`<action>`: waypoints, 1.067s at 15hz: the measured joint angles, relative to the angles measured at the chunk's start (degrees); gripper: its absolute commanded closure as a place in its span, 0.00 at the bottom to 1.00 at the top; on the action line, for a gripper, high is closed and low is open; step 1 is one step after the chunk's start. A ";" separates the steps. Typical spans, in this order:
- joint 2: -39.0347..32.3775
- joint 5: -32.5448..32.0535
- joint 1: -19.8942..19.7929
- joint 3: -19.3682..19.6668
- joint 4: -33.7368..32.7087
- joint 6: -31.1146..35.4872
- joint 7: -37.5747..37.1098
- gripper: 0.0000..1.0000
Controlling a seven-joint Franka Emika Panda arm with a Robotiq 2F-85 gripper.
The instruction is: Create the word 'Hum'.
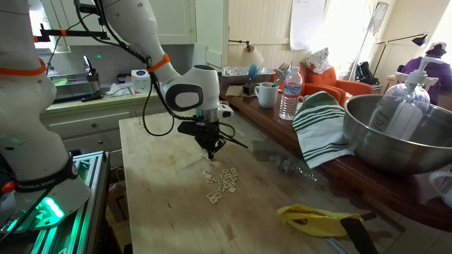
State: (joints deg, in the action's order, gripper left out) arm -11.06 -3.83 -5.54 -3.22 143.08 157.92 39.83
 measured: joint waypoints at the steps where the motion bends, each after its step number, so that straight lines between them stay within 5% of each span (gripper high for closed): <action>1: -0.01 0.19 0.00 -0.02 -0.01 0.00 0.00 1.00; 16: -0.18 1.53 -0.11 -0.01 -0.50 -0.81 -2.15 1.00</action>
State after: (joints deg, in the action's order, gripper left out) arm -11.24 -2.30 -5.65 -3.23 142.57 157.11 37.68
